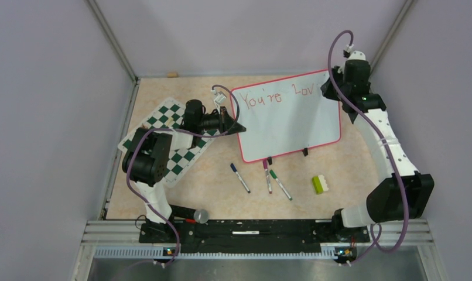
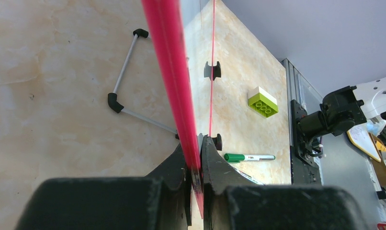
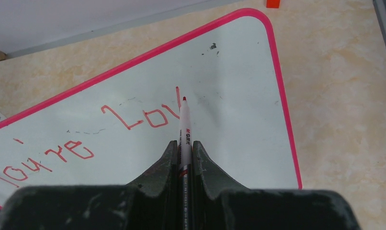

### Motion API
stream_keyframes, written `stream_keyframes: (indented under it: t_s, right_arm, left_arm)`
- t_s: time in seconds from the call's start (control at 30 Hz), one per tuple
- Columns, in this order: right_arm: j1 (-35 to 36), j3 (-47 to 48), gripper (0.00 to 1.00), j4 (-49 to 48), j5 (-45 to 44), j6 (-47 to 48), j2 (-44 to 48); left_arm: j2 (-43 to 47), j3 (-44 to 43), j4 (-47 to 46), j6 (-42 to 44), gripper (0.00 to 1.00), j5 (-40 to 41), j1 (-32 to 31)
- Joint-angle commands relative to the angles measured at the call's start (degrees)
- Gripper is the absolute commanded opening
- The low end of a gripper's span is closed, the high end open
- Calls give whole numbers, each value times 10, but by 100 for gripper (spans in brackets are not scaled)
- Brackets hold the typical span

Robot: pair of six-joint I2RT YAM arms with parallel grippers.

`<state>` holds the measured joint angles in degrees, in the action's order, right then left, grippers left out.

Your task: Write a sentence on the whiteboard

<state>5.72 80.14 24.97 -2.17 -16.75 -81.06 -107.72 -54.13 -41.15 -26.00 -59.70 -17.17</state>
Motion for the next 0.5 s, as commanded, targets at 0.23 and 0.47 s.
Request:
stream_keyframes:
  t_s: [0.23, 0.47]
  right_arm:
    - [-13, -13, 0, -36, 18, -9, -26]
    - [-14, -12, 0, -43, 19, -8, -35]
  left_arm:
    - [-14, 17, 27, 113, 0, 24, -13]
    - [-14, 17, 27, 113, 0, 24, -13]
